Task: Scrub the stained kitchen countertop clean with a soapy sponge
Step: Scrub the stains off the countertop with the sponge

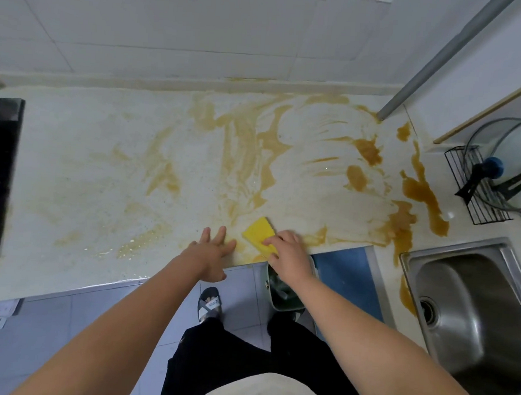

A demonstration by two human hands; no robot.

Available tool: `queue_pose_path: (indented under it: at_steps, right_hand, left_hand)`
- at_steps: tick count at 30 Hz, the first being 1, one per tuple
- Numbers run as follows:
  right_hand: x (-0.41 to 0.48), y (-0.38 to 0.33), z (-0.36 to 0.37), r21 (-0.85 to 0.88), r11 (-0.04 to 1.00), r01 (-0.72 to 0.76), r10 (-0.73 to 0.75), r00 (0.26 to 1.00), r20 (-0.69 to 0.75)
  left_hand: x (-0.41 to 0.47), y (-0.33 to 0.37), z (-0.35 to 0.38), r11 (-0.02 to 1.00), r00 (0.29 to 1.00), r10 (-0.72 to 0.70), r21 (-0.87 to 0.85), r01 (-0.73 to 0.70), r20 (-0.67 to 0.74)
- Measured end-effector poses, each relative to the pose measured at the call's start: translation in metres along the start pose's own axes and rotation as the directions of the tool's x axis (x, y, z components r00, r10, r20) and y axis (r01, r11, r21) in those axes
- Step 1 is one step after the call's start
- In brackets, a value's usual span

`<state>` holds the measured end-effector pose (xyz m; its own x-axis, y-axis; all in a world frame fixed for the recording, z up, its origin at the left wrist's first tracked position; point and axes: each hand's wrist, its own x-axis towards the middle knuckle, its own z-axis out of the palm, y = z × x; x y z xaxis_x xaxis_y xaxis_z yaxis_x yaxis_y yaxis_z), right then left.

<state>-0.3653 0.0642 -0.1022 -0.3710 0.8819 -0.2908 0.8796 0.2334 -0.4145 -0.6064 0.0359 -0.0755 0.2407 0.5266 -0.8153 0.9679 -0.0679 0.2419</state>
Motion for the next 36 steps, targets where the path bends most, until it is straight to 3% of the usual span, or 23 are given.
queue_pose_path:
  at_steps: [2, 6, 11, 14, 16, 18, 20, 22, 24, 26, 29, 31, 33, 34, 36]
  right_hand:
    - [-0.001, 0.022, -0.009, -0.019, 0.999, -0.034, 0.033, 0.999, -0.041]
    - [-0.003, 0.095, -0.052, -0.086, 0.957, -0.277, 0.266, 0.957, -0.119]
    - [-0.002, 0.188, -0.099, -0.069, 0.79, -0.61, 0.587, 0.783, -0.205]
    - [0.003, 0.212, -0.115, -0.125, 0.75, -0.649, 0.606, 0.751, -0.264]
    - [0.006, 0.221, -0.122, -0.171, 0.784, -0.597, 0.532, 0.787, -0.312]
    - [0.009, 0.219, -0.121, -0.084, 0.882, -0.464, 0.424, 0.858, -0.29]
    - [0.014, 0.216, -0.111, 0.044, 0.959, -0.28, 0.283, 0.945, -0.162]
    - [0.017, 0.206, -0.099, 0.046, 0.998, -0.044, 0.046, 0.998, -0.032]
    - [0.024, 0.201, -0.096, 0.024, 0.985, 0.174, -0.175, 0.982, 0.066]
    - [0.038, 0.204, -0.112, -0.009, 0.969, 0.246, -0.244, 0.965, 0.092]
    - [0.072, 0.245, -0.14, 0.027, 0.999, -0.032, 0.035, 0.995, -0.093]
    - [0.086, 0.281, -0.153, 0.066, 0.95, -0.304, 0.311, 0.915, -0.257]
    - [0.082, 0.292, -0.154, 0.103, 0.873, -0.476, 0.482, 0.815, -0.322]
    - [0.076, 0.286, -0.151, 0.08, 0.856, -0.511, 0.508, 0.801, -0.316]
    - [0.064, 0.265, -0.136, 0.023, 0.899, -0.438, 0.427, 0.862, -0.274]
  left_hand:
    - [0.001, 0.007, -0.001, 0.999, 0.999, -0.034, -0.024, 0.034, 0.003]
    - [0.014, 0.028, -0.007, 0.994, 0.995, -0.097, -0.055, 0.097, -0.006]
    - [0.039, 0.069, -0.029, 0.985, 0.984, -0.174, -0.02, 0.173, -0.034]
    - [0.052, 0.084, -0.045, 0.982, 0.982, -0.186, -0.035, 0.185, -0.02]
    - [0.065, 0.095, -0.053, 0.982, 0.982, -0.188, -0.032, 0.187, -0.03]
    - [0.074, 0.106, -0.059, 0.983, 0.981, -0.184, -0.033, 0.182, -0.068]
    - [0.083, 0.116, -0.068, 0.98, 0.974, -0.198, -0.034, 0.195, -0.112]
    - [0.087, 0.125, -0.075, 0.976, 0.968, -0.216, -0.028, 0.214, -0.128]
    - [0.09, 0.131, -0.078, 0.973, 0.963, -0.229, -0.028, 0.227, -0.139]
    - [0.093, 0.132, -0.076, 0.971, 0.956, -0.239, -0.024, 0.238, -0.168]
    - [0.1, 0.133, -0.078, 0.966, 0.946, -0.259, -0.03, 0.258, -0.197]
    - [0.106, 0.136, -0.088, 0.962, 0.941, -0.271, -0.039, 0.269, -0.201]
    - [0.111, 0.139, -0.099, 0.962, 0.937, -0.274, -0.044, 0.271, -0.217]
    - [0.115, 0.139, -0.105, 0.965, 0.936, -0.263, -0.041, 0.261, -0.233]
    - [0.122, 0.139, -0.115, 0.97, 0.936, -0.244, -0.042, 0.241, -0.252]
